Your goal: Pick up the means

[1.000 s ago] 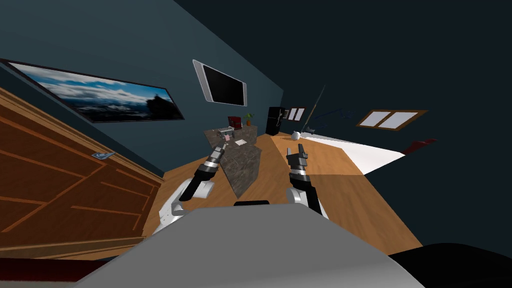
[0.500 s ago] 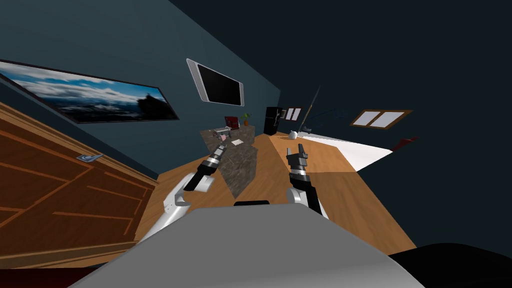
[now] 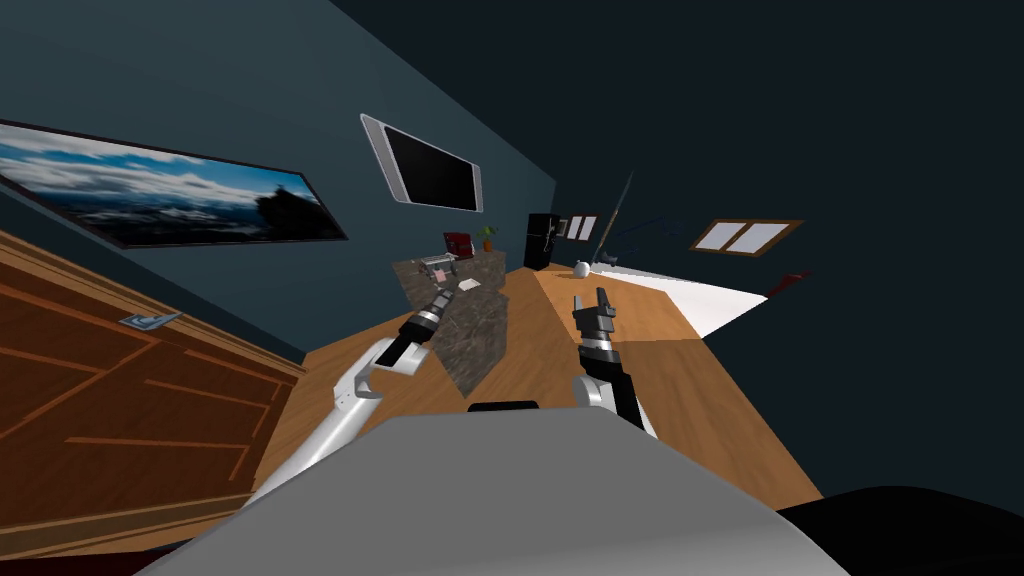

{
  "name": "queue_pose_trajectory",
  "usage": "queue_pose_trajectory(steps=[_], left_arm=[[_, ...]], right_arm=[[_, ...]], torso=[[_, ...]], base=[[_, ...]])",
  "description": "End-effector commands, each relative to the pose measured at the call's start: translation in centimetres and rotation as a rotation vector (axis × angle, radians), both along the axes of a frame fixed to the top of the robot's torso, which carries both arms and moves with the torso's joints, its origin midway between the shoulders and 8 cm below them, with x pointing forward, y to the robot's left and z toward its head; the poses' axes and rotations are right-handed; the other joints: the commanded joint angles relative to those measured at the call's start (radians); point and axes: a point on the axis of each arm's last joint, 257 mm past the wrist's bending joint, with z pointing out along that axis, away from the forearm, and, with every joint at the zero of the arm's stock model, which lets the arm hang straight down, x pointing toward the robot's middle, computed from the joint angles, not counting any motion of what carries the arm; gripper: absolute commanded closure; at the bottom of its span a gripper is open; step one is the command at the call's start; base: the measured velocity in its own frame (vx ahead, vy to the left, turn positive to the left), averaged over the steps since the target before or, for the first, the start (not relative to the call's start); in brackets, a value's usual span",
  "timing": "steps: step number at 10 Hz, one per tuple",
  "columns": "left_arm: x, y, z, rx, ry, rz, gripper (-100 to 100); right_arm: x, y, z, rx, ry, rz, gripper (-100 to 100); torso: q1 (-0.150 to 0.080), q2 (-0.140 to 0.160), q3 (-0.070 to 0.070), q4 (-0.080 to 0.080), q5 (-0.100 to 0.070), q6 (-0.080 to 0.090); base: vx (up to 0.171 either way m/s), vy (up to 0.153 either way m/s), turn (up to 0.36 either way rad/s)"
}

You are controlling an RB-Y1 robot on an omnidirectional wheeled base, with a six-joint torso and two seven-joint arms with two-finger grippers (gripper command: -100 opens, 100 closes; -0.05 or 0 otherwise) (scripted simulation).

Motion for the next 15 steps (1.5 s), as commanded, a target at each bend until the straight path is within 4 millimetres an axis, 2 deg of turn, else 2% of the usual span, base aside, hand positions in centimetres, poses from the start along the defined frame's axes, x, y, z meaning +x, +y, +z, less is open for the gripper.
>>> queue_pose_trajectory(steps=[1,4,5,8,9,10,11,12,13,14,15], left_arm=[[1.2,0.7,-1.1,0.04,0.041,0.028,-100],[2.4,1.9,-2.8,0.076,0.102,0.066,-100],[3.3,3.0,-4.1,0.11,0.144,0.094,-100],[4.3,4.6,-5.9,0.145,0.207,0.133,-100],[5.0,5.9,-7.3,0.178,0.253,0.163,-100],[5.0,6.1,-7.6,0.179,0.265,0.17,-100],[5.6,7.7,-9.2,0.211,0.318,0.203,-100],[5.6,7.9,-9.4,0.212,0.327,0.208,-100],[6.0,9.6,-11.1,0.242,0.383,0.243,-100],[6.0,9.8,-11.3,0.243,0.392,0.248,-100],[6.2,11.6,-13.0,0.272,0.449,0.282,-100]], right_arm=[[0.0,0.0,0.0,0.0,0.0,0.0,0],[0.0,0.0,0.0,0.0,0.0,0.0,0],[0.0,0.0,0.0,0.0,0.0,0.0,0],[0.0,0.0,0.0,0.0,0.0,0.0,0],[0.0,0.0,0.0,0.0,0.0,0.0,0],[0.0,0.0,0.0,0.0,0.0,0.0,0],[0.0,0.0,0.0,0.0,0.0,0.0,0],[0.0,0.0,0.0,0.0,0.0,0.0,0],[0.0,0.0,0.0,0.0,0.0,0.0,0],[0.0,0.0,0.0,0.0,0.0,0.0,0],[0.0,0.0,0.0,0.0,0.0,0.0,0]], torso=[[0.0,0.0,0.0,0.0,0.0,0.0],[0.0,-0.001,-0.001,0.0,0.0,0.0],[0.0,-0.001,-0.001,0.0,0.0,0.0],[0.0,-0.002,-0.001,-0.001,0.0,0.0],[0.001,-0.002,-0.001,-0.001,0.0,0.0],[0.001,-0.002,-0.001,0.0,0.0,0.0],[0.002,-0.002,-0.001,0.0,0.0,0.0],[0.001,-0.002,-0.001,-0.001,0.0,0.0],[0.001,-0.003,-0.002,-0.001,0.0,0.0],[0.001,-0.003,-0.002,-0.001,0.0,0.0],[0.002,-0.003,-0.002,-0.001,0.0,0.0]], base=[[0.01,-0.067,-0.038],[0.01,-0.064,-0.031],[0.009,-0.064,-0.031],[0.024,-0.062,-0.02],[0.014,-0.055,-0.028],[0.02,-0.046,-0.016],[0.037,-0.058,-0.022],[0.036,-0.05,-0.008],[0.047,-0.055,-0.025],[0.037,-0.041,-0.005],[0.041,-0.048,-0.02]])
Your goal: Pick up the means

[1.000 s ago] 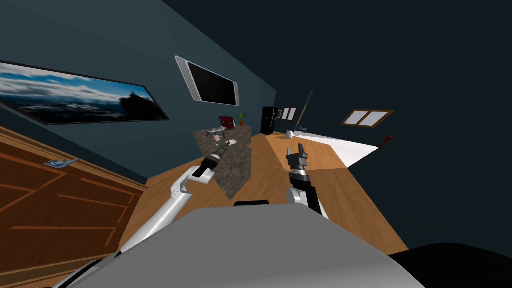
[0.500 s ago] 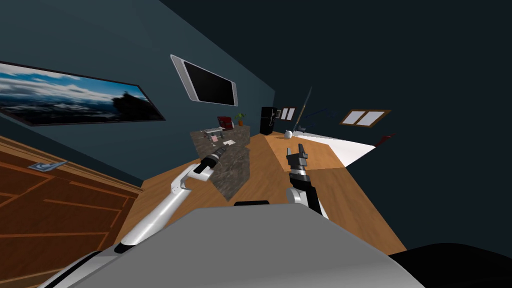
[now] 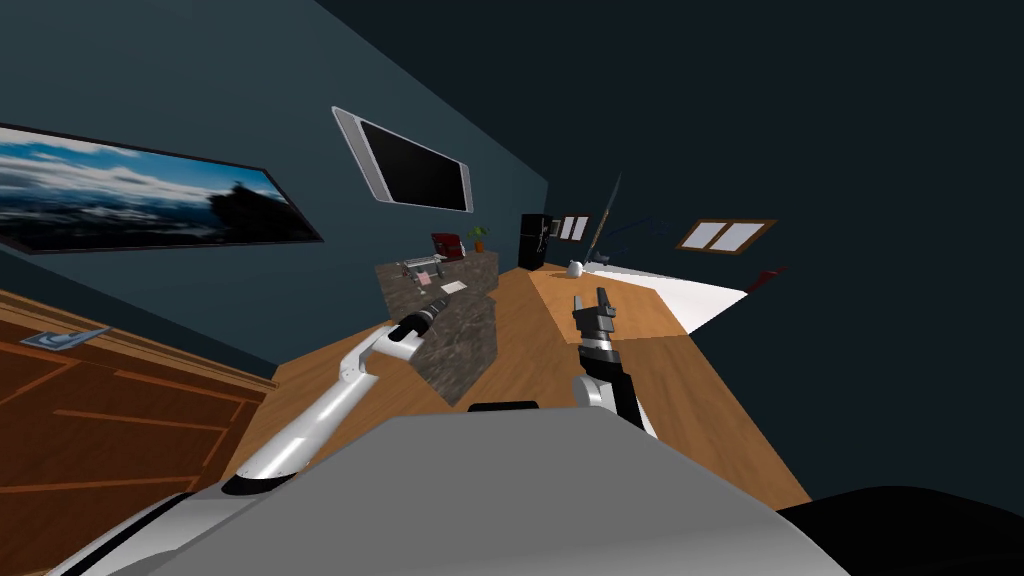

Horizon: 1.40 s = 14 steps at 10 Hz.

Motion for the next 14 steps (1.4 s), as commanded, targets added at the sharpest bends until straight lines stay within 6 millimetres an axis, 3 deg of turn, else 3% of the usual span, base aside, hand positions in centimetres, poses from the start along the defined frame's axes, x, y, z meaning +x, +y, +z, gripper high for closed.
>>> queue_pose_trajectory(steps=[1,2,3,4,7,8,9,10,11,12,13,14], left_arm=[[0.3,1.1,-1.3,0.016,0.042,0.028,-100],[0.4,2.8,-2.7,0.042,0.094,0.061,-100],[0.3,3.2,-3.2,0.044,0.111,0.072,-100],[0.1,5.1,-4.9,0.069,0.17,0.109,-100],[-0.5,7.5,-7.0,0.094,0.25,0.161,-100],[-1.0,9.5,-8.5,0.115,0.308,0.199,-100],[-1.2,9.6,-8.7,0.116,0.318,0.205,-100],[-1.9,11.5,-10.1,0.135,0.378,0.243,-100],[-2.0,11.7,-10.3,0.136,0.383,0.248,-100],[-2.9,13.6,-11.6,0.154,0.445,0.288,-100],[-3.0,13.6,-11.6,0.154,0.446,0.289,-100],[-3.8,15.3,-12.7,0.169,0.496,0.321,-100]], right_arm=[[0.0,0.0,0.0,0.0,0.0,0.0,0],[0.0,0.0,0.0,0.0,0.0,0.0,0],[0.0,0.0,0.0,0.0,0.0,0.0,0],[0.0,0.0,0.0,0.0,0.0,0.0,0],[0.0,0.0,0.0,0.0,0.0,0.0,0],[0.0,0.0,0.0,0.0,0.0,0.0,0],[0.0,0.0,0.0,0.0,0.0,0.0,0],[0.0,0.0,0.0,0.0,0.0,0.0,0],[0.0,0.0,0.0,0.0,0.0,0.0,0],[0.0,0.0,0.0,0.0,0.0,0.0,0],[0.0,0.0,0.0,0.0,0.0,0.0,0],[0.0,0.0,0.0,0.0,0.0,0.0,0]], torso=[[0.0,0.0,0.0,0.0,0.0,0.0],[0.0,0.0,0.0,0.0,0.0,0.0],[0.0,0.0,0.0,0.0,0.0,0.0],[0.0,0.0,0.0,0.0,0.0,0.0],[0.0,0.0,0.0,0.0,0.0,0.0],[0.0,0.0,0.0,0.0,0.0,0.0],[0.0,-0.001,0.0,0.0,0.0,0.0],[0.001,0.0,0.0,0.0,0.0,0.0],[0.001,0.0,0.0,0.0,0.0,0.0],[0.001,0.0,0.0,0.0,0.0,0.0],[0.001,0.0,0.0,0.0,0.0,0.0],[0.001,0.0,0.0,0.0,0.0,0.0]], base=[[0.034,-0.043,-0.003],[0.04,-0.045,-0.017],[0.041,-0.036,-0.005],[0.05,-0.045,-0.018],[0.044,-0.041,-0.005],[0.052,-0.042,-0.008],[0.041,-0.027,-0.003],[0.048,-0.03,-0.006],[0.043,-0.031,-0.002],[0.044,-0.037,-0.006],[0.038,-0.027,0.003],[0.047,-0.035,-0.009]])
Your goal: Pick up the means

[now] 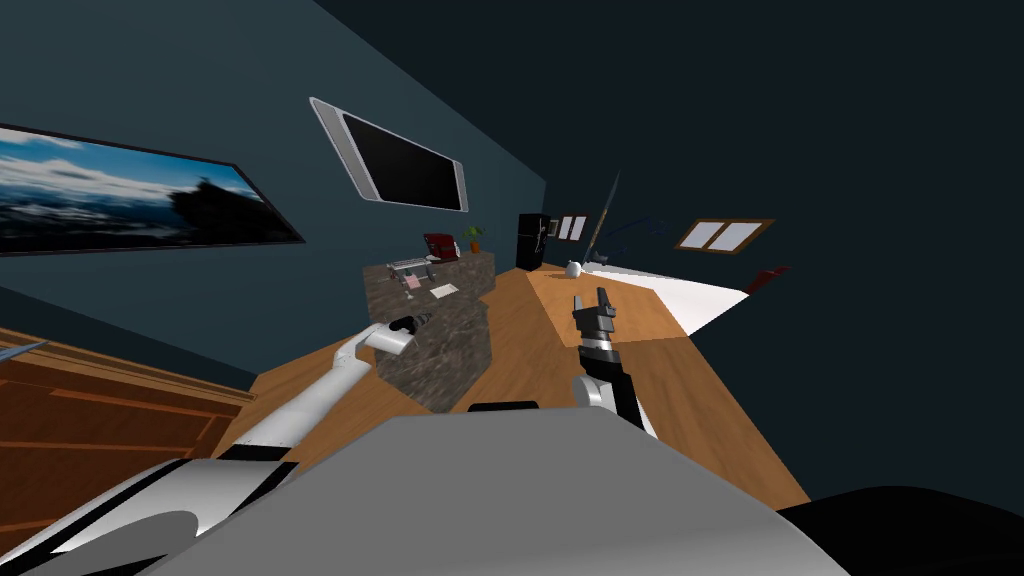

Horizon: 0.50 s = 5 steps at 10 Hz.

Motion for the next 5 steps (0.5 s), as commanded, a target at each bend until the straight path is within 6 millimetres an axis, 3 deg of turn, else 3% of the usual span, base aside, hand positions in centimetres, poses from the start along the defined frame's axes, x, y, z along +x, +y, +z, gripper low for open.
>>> queue_pose_trajectory(steps=[1,5], left_arm=[[-1.0,0.9,-0.7,0.01,0.038,0.025,-100],[-4.0,5.2,-3.1,0.045,0.18,0.122,-100]], right_arm=[[0.0,0.0,0.0,0.0,0.0,0.0,0],[0.0,0.0,0.0,0.0,0.0,0.0,0]], torso=[[0.0,0.0,0.0,0.0,0.0,0.0],[0.0,0.001,0.0,0.0,0.0,0.0]], base=[[0.039,-0.026,-0.002],[0.044,-0.034,-0.005]])
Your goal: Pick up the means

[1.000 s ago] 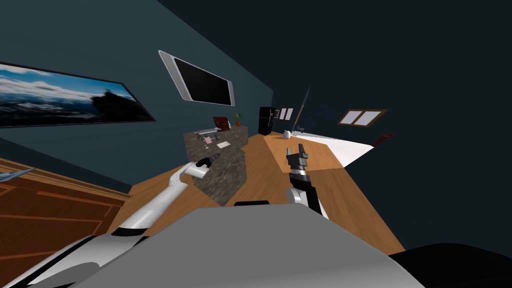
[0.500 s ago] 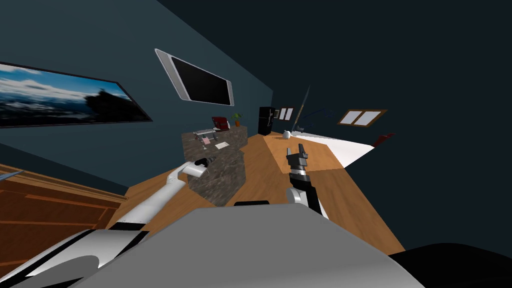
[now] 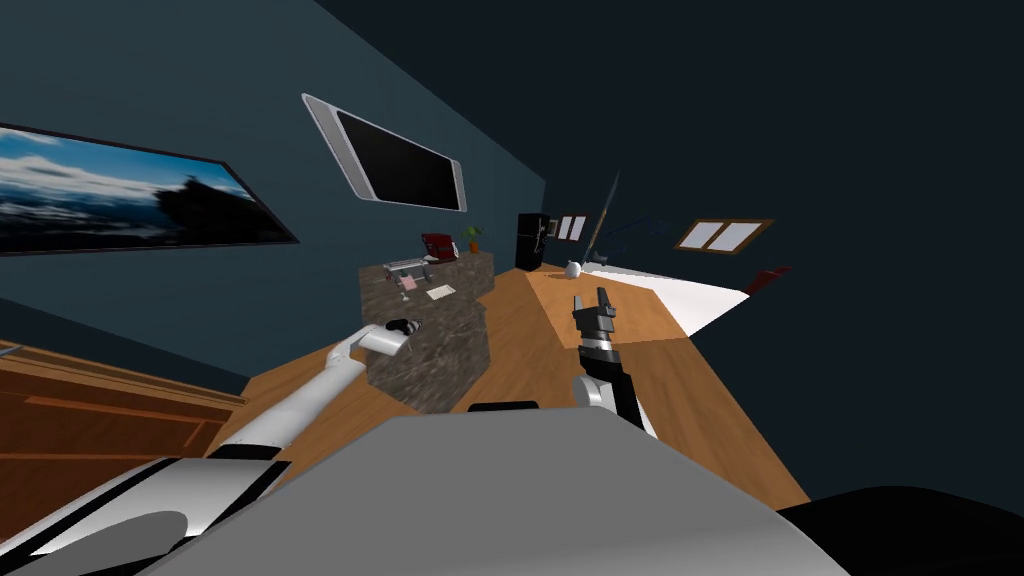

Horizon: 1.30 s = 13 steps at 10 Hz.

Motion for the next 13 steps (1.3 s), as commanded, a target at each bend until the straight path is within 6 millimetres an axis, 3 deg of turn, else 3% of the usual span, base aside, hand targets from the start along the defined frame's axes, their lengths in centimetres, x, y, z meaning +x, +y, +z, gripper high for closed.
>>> queue_pose_trajectory(steps=[1,4,6,7,8,9,11,12,13], left_arm=[[-0.7,0.9,-0.5,0.007,0.034,0.023,-100],[-3.3,3.8,-1.8,0.029,0.136,0.094,-100],[-4.6,4.9,-2.5,0.034,0.183,0.124,-100],[-4.2,4.5,-2.4,0.033,0.165,0.114,-100],[-4.4,4.6,-2.5,0.033,0.17,0.116,0],[-3.2,6.0,-1.2,0.049,0.142,0.119,-100],[-3.7,6.6,-1.6,0.049,0.153,0.133,-100],[-2.5,7.6,-0.3,0.062,0.121,0.131,-100],[-3.1,8.3,-0.7,0.062,0.137,0.146,-100]], right_arm=[[0.0,0.0,0.0,0.0,0.0,0.0,0],[0.0,0.0,0.0,0.0,0.0,0.0,0],[0.0,0.0,0.0,0.0,0.0,0.0,0],[0.0,0.0,0.0,0.0,0.0,0.0,0],[0.0,0.0,0.0,0.0,0.0,0.0,0],[0.0,0.0,0.0,0.0,0.0,0.0,0],[0.0,0.0,0.0,0.0,0.0,0.0,0],[0.0,0.0,0.0,0.0,0.0,0.0,0],[0.0,0.0,0.0,0.0,0.0,0.0,0]], torso=[[0.0,0.0,0.0,0.0,0.0,0.0],[0.001,0.001,0.001,0.0,0.0,0.0],[0.001,0.001,0.0,0.0,0.0,0.0],[0.001,0.001,0.001,0.0,0.0,0.0],[0.002,0.002,0.001,0.0,0.0,0.0],[0.002,0.003,0.002,0.001,0.0,0.0],[0.002,0.004,0.003,0.001,0.0,0.0],[0.002,0.004,0.003,0.001,0.0,0.0],[0.002,0.005,0.003,0.001,0.0,0.0]], base=[[0.038,-0.036,-0.001],[0.039,-0.028,-0.01],[0.037,-0.033,-0.006],[0.015,-0.012,0.001],[0.0,0.0,0.0],[-0.015,-0.014,-0.057],[-0.015,-0.014,-0.017],[-0.018,-0.02,-0.059],[-0.021,-0.018,-0.036]])
